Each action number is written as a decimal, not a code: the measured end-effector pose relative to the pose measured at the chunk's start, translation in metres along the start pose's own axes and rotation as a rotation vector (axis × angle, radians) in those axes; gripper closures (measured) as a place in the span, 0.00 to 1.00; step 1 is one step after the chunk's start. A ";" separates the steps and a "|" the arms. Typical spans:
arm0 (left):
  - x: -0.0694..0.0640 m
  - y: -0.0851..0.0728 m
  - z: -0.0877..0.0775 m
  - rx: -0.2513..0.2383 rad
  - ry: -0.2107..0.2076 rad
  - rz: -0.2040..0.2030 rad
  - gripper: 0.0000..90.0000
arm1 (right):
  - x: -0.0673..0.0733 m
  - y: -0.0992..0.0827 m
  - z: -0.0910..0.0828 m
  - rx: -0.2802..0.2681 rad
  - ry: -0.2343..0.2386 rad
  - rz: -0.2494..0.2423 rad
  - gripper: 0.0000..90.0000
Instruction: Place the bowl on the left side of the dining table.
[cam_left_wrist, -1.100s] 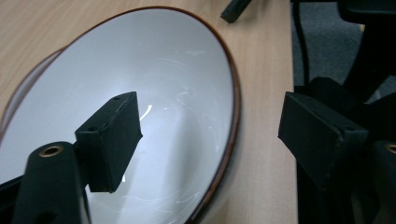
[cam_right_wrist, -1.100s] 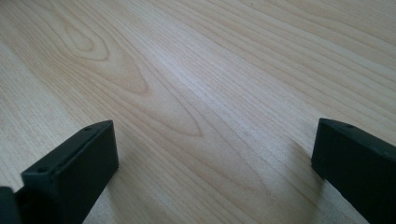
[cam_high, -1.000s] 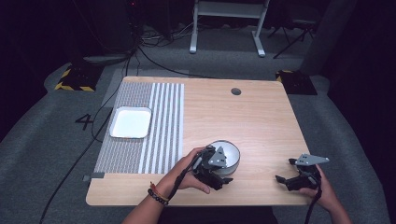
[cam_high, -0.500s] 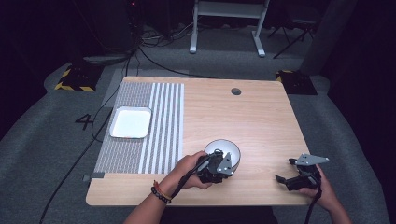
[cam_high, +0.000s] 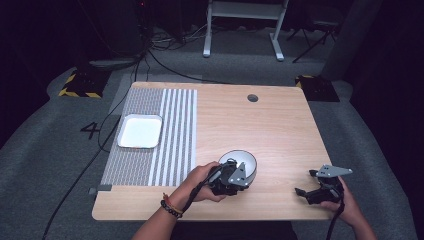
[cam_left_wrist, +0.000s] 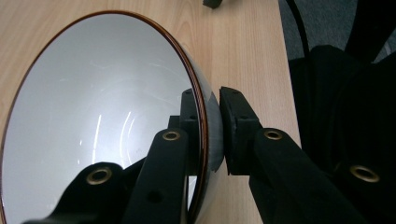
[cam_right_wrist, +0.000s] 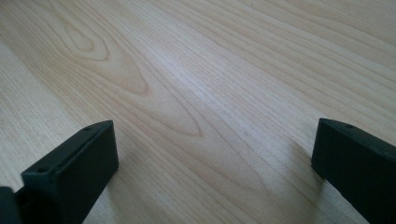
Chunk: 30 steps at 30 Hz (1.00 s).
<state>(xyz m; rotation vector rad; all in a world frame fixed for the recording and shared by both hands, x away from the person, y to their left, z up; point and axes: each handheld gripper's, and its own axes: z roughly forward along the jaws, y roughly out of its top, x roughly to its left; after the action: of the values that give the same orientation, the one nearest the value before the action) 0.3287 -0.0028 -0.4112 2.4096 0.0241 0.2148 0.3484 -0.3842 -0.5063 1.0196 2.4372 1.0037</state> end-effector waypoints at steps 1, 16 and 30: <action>-0.002 0.000 0.002 0.000 0.021 0.008 0.89 | 0.000 0.000 0.000 -0.001 0.000 -0.001 0.01; 0.000 0.001 -0.008 -0.024 0.047 0.005 0.89 | 0.000 0.000 0.000 0.000 0.000 0.000 0.01; 0.005 -0.008 -0.037 -0.150 0.092 -0.058 0.89 | 0.000 0.000 0.000 0.000 0.000 0.000 0.01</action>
<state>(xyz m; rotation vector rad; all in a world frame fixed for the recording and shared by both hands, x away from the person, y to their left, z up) 0.3282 0.0282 -0.3883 2.2451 0.1162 0.2905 0.3484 -0.3842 -0.5063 1.0194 2.4374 1.0038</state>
